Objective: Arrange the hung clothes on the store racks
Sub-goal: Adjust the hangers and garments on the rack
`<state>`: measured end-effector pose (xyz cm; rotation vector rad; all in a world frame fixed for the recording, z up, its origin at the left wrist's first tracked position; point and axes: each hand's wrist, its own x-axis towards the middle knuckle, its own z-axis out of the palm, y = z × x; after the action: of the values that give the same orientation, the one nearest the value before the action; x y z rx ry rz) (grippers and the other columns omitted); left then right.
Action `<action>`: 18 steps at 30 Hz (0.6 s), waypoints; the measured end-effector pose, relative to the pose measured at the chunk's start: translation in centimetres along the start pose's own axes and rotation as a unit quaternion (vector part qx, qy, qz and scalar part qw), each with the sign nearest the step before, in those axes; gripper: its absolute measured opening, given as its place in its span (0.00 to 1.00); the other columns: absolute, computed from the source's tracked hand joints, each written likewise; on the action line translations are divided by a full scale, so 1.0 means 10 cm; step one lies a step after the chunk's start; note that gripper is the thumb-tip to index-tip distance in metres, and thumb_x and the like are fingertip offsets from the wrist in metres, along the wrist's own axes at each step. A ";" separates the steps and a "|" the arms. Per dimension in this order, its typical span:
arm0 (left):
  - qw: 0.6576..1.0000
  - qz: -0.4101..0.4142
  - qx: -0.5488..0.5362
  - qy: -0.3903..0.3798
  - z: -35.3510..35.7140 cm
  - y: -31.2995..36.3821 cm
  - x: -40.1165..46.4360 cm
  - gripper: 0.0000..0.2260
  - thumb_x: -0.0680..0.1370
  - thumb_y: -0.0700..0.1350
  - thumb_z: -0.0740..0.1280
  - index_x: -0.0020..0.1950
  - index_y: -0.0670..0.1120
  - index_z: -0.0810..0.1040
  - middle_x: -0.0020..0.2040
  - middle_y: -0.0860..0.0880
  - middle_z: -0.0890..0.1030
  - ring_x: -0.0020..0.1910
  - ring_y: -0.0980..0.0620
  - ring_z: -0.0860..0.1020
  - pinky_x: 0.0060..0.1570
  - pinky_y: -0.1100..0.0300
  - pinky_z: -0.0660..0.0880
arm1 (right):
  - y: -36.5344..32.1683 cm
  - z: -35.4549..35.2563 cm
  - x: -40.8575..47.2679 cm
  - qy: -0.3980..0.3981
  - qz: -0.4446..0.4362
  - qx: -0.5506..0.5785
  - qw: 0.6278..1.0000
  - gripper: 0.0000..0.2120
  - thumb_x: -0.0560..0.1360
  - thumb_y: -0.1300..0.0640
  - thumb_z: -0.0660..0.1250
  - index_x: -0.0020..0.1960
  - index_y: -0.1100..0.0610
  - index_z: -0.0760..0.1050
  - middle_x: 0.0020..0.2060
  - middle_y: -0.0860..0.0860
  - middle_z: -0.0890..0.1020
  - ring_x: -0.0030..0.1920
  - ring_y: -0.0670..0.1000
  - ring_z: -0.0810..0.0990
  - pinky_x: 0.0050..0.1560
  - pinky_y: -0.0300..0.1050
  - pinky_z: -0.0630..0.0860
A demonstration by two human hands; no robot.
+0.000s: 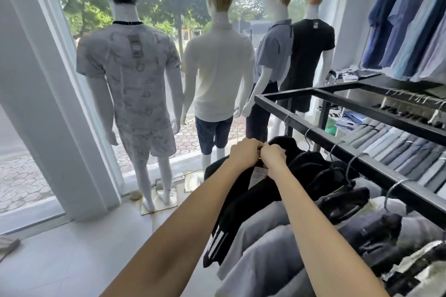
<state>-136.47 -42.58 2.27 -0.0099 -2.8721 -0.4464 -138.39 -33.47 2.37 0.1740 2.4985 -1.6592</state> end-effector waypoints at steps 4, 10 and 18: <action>1.000 -0.010 -0.004 0.011 0.06 0.06 -0.01 0.16 0.79 0.42 0.60 0.64 0.55 0.79 0.55 0.45 0.81 0.53 0.42 0.78 0.43 0.55 0.67 | 0.05 -0.06 0.02 0.008 -0.017 -0.045 0.999 0.21 0.85 0.53 0.54 0.70 0.66 0.71 0.67 0.62 0.74 0.64 0.61 0.75 0.59 0.50 0.75; 0.998 -0.058 -0.009 -0.014 -0.05 -0.03 -0.20 0.12 0.76 0.42 0.61 0.56 0.52 0.78 0.54 0.47 0.81 0.53 0.45 0.79 0.42 0.56 0.68 | -0.04 -0.04 -0.31 0.009 -0.107 -0.239 0.965 0.17 0.80 0.58 0.62 0.66 0.64 0.73 0.65 0.62 0.75 0.66 0.64 0.74 0.64 0.51 0.71; 0.974 -0.204 0.027 0.098 -0.89 -1.12 -1.53 0.11 0.79 0.48 0.60 0.56 0.48 0.80 0.56 0.48 0.81 0.56 0.46 0.78 0.50 0.54 0.73 | -0.44 0.83 -1.21 -0.125 -0.368 -0.268 0.881 0.15 0.80 0.54 0.62 0.65 0.57 0.77 0.62 0.57 0.78 0.66 0.61 0.75 0.61 0.52 0.73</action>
<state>-120.00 -55.51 3.67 0.6068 -2.6821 -0.4141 -126.80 -43.09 5.30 -1.0909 2.8432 -0.9418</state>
